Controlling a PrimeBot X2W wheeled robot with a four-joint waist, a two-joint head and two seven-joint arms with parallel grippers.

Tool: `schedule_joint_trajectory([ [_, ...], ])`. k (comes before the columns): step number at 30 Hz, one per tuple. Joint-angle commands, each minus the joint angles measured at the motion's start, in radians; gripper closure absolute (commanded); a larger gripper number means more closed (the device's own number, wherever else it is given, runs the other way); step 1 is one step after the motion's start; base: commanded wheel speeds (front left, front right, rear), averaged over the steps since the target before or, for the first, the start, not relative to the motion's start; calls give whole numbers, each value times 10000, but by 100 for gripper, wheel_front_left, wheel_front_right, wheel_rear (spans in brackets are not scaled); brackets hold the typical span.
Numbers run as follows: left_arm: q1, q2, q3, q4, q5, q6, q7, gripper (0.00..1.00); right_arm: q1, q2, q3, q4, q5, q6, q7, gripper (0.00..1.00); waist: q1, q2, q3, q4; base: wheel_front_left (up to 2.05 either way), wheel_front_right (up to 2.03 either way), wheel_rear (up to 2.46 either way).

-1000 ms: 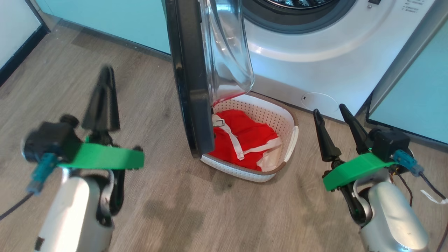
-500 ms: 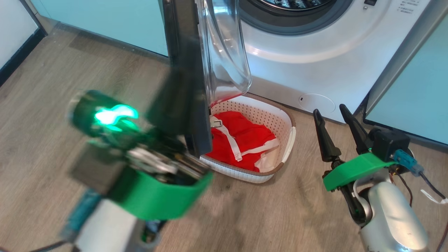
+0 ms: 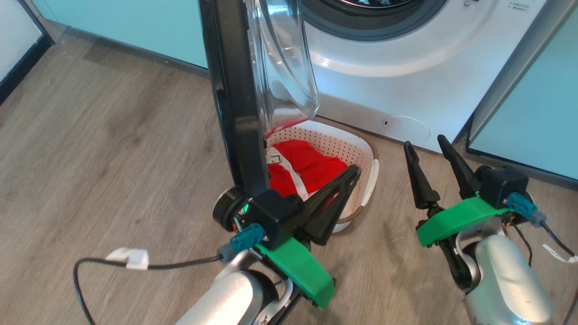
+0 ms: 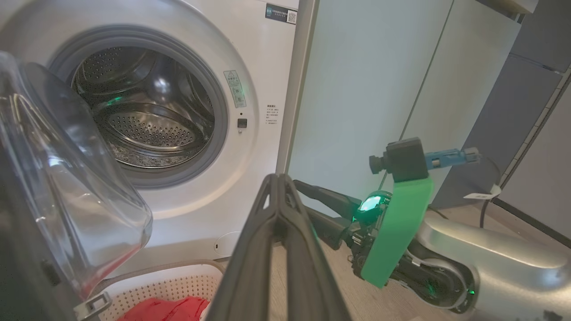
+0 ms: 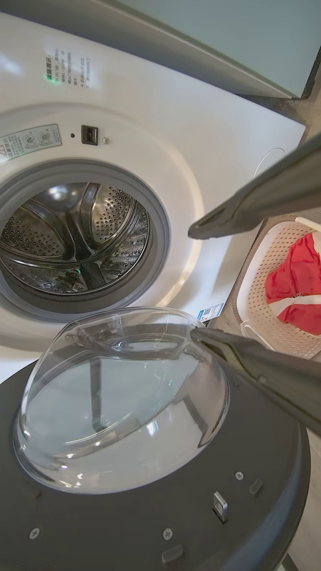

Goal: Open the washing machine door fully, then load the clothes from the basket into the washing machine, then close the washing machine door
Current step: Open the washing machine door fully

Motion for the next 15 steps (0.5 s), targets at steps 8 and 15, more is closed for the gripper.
schedule_joint_trajectory([
  [8,96,85,811,595,-280,482,-49,100,-332,91,161,-313,-96,0,-2,0,0,0,198,-4,0,0,0],
  [15,100,307,1289,1051,-381,692,-257,100,-367,97,83,-284,-121,0,-2,0,0,0,243,14,0,0,0],
])
